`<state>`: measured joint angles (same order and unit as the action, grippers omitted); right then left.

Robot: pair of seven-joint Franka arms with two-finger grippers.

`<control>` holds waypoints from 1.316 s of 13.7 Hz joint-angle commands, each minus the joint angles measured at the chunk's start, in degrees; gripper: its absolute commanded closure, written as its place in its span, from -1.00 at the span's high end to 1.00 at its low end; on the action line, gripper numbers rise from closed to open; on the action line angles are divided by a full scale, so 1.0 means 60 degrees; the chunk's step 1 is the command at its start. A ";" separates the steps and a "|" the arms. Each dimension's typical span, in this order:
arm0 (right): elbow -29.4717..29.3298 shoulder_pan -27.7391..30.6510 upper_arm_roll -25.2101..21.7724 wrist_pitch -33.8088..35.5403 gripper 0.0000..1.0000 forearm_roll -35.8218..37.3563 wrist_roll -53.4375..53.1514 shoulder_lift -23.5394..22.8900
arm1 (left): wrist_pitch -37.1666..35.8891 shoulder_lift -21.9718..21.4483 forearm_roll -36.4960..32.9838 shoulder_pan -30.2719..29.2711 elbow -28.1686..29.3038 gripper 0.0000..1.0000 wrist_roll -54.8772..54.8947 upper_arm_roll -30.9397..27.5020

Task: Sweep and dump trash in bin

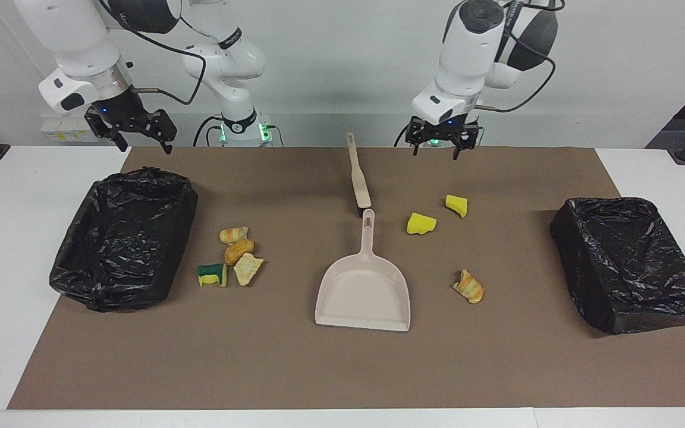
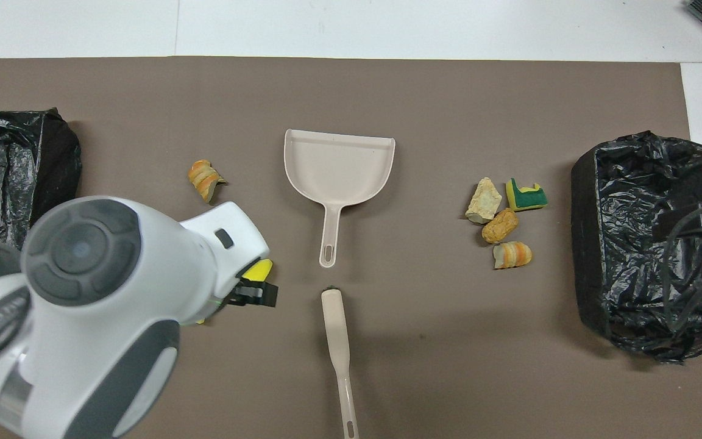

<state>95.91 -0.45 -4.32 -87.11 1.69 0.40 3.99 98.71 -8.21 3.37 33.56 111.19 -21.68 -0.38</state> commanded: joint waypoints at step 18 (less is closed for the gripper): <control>-0.0585 -0.2938 0.0119 -0.2488 1.00 -0.1291 -0.4952 -0.2578 | 0.5432 0.0358 0.0684 0.4645 0.4597 1.00 -0.4838 -0.0128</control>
<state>100.08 -14.96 -3.46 -102.31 -3.78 -23.50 -3.45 128.82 -5.63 6.62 58.86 136.60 -49.71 -0.16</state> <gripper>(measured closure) 0.000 0.000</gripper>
